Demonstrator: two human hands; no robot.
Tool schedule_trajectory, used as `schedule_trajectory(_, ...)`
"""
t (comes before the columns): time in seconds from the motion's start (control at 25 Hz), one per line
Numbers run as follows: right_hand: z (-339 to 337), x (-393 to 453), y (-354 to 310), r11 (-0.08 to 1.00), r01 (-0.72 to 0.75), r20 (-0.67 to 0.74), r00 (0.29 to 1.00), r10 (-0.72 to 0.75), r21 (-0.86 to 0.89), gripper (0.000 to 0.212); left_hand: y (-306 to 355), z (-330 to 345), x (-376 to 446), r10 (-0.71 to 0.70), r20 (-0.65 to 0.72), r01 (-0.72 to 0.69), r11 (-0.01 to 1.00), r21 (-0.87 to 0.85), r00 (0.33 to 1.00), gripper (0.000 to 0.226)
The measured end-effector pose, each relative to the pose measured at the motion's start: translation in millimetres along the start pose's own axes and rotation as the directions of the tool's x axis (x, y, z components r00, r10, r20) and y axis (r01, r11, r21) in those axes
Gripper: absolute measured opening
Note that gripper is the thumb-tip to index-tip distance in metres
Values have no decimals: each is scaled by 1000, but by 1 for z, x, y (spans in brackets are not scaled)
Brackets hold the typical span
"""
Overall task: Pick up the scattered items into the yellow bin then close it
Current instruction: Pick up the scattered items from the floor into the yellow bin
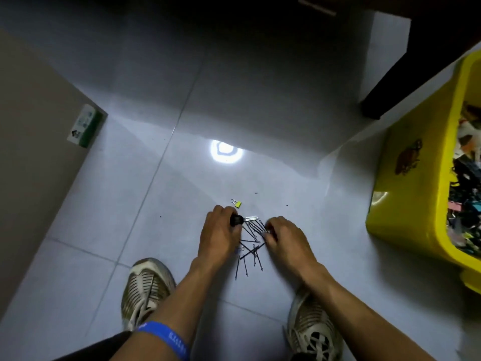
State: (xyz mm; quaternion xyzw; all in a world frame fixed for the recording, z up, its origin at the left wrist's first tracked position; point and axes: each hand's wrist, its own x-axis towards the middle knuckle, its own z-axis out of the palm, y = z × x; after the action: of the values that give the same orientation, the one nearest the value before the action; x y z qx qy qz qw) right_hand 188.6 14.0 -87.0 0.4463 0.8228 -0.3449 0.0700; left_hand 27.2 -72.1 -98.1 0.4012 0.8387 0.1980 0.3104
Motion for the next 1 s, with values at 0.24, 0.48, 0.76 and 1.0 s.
schedule_trajectory(0.24,-6,-22,27,957,-287,-46,957,285,-49,24,-5,-7,11,125,19,-126,979,163,992,51)
schedule_trajectory(0.48,7,-31,3,946,-94,-59,991,118,310,33,7,-3,-24,75,77,-77,997,22,994,41)
schedule_trajectory(0.76,11,-36,3,989,-131,48,991,128,73,31,19,20,-67,-668,170,685,668,-291,724,6)
schedule_trajectory(1.0,12,-11,-5,990,1,61,998,8,-139,71,43,34,-46,-680,334,636,252,-729,652,29)
